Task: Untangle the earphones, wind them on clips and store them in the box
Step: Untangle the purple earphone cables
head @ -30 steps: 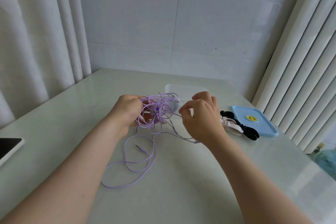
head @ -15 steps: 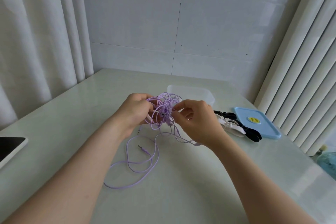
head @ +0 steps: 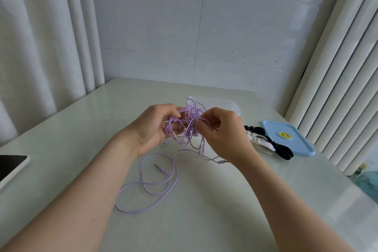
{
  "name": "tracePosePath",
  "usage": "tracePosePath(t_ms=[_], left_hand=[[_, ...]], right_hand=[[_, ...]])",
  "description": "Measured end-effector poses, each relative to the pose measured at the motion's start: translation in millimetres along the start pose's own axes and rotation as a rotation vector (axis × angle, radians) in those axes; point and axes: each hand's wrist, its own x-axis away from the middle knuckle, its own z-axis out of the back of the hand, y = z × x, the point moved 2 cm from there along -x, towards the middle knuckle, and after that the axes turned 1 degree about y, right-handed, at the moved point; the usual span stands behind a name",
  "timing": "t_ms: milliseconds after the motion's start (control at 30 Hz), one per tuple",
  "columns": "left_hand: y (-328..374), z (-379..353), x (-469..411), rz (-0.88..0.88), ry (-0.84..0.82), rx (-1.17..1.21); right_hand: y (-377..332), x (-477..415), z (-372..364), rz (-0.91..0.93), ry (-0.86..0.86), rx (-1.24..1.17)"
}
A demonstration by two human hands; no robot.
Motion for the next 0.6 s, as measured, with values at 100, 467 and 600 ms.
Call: tracePosePath(t_ms=[100, 467, 600], left_hand=[[-0.7, -0.1, -1.8, -0.005, 0.07, 0.049], [-2.8, 5.6, -3.0, -0.031, 0.041, -0.127], [-1.4, 4.9, -3.5, -0.095, 0.079, -0.127]], right_hand=[[-2.3, 1.1, 1.3, -0.015, -0.008, -0.102], [-3.1, 1.3, 3.8, -0.06, -0.059, -0.3], [-4.4, 1.9, 5.1, -0.081, -0.049, -0.306]])
